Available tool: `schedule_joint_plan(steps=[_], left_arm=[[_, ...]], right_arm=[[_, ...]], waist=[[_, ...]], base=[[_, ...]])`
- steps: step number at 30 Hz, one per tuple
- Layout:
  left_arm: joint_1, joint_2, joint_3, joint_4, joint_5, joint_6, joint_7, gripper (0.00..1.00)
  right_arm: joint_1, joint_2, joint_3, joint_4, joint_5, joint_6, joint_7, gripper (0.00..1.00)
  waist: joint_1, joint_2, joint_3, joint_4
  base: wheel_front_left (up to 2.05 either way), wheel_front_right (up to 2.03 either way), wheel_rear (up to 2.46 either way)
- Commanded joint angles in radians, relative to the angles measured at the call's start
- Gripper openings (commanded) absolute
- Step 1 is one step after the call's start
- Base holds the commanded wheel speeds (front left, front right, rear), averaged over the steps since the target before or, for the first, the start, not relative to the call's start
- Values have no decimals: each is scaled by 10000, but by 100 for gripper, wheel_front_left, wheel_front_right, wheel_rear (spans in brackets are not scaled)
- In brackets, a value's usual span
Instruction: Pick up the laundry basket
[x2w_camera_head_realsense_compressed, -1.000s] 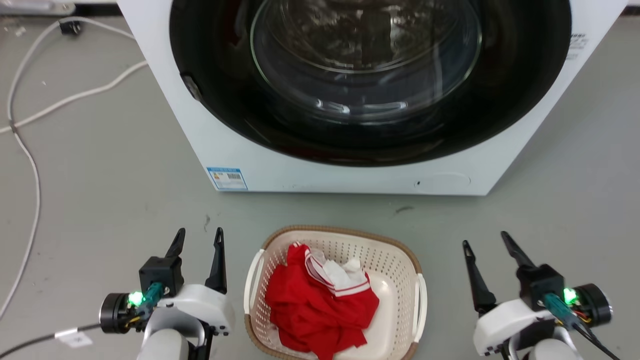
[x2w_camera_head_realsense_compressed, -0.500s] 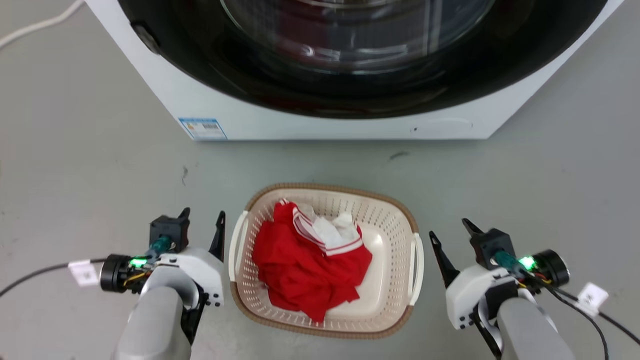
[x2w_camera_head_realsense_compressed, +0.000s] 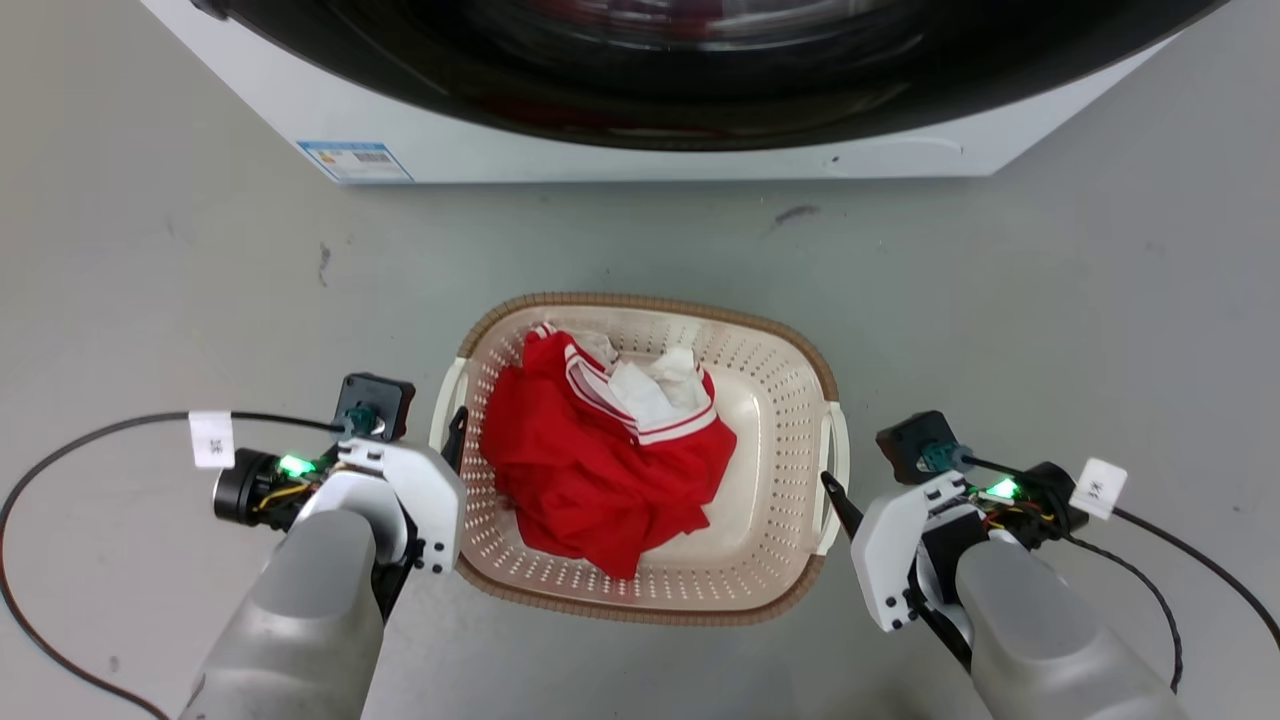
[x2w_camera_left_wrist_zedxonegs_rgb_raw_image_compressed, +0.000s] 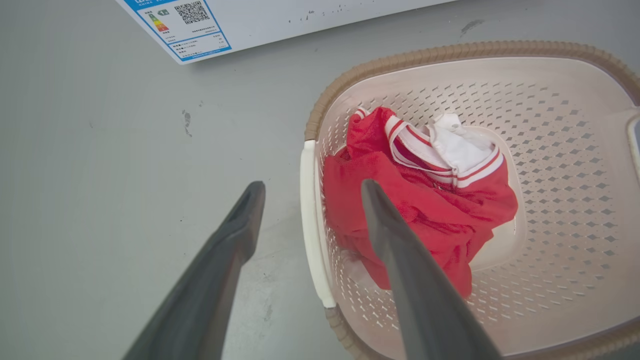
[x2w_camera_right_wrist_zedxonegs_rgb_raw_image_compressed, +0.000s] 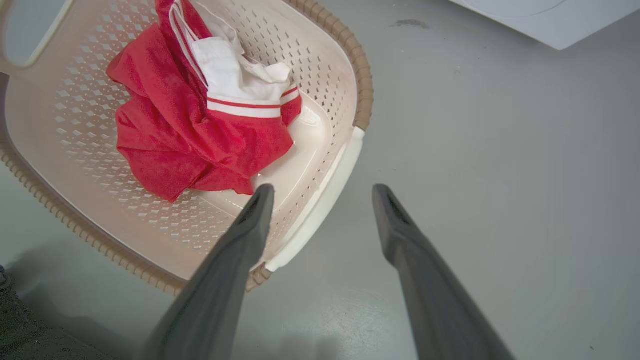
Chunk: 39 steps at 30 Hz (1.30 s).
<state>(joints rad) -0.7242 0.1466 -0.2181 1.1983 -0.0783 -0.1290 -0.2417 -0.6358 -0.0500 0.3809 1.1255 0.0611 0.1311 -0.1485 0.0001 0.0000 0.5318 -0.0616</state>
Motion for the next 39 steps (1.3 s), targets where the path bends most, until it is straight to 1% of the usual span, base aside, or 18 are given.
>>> schedule_joint_plan(steps=[1, 8, 15, 22, 32, 39], left_arm=[[-221, 31, -143, 111, -131, 0, 59, 100], [-848, 145, -1159, 500, -794, -3, 616, 100], [-1307, 320, -1939, 604, -1459, -3, 1114, 100], [-1680, 524, -2586, 649, -1964, -4, 1323, 100], [-2087, 697, -3401, 692, -2539, -4, 1605, 100], [-2165, 709, -3928, 696, -2949, -4, 1878, 100]], right_arm=[[-218, -4, 170, 80, 152, -7, 91, 100], [-809, -4, 1083, 343, 1025, -7, 458, 100], [-1313, -4, 1497, 650, 1426, -7, 565, 100], [-1610, -6, 1937, 706, 1943, -7, 655, 100], [-1906, -6, 2522, 660, 2691, -7, 767, 100], [-2039, -6, 2857, 812, 3087, -7, 826, 100]], waist=[[-1, 0, 228, -51], [-1, 0, 957, -101], [-1, 0, 1673, -158], [-1, 0, 2277, -209], [-1, 0, 2831, -208], [-1, 0, 3062, -209]], base=[[0, 0, 0], [0, 0, 0], [0, 0, 0], [0, 0, 0], [0, 0, 0], [0, 0, 0]])
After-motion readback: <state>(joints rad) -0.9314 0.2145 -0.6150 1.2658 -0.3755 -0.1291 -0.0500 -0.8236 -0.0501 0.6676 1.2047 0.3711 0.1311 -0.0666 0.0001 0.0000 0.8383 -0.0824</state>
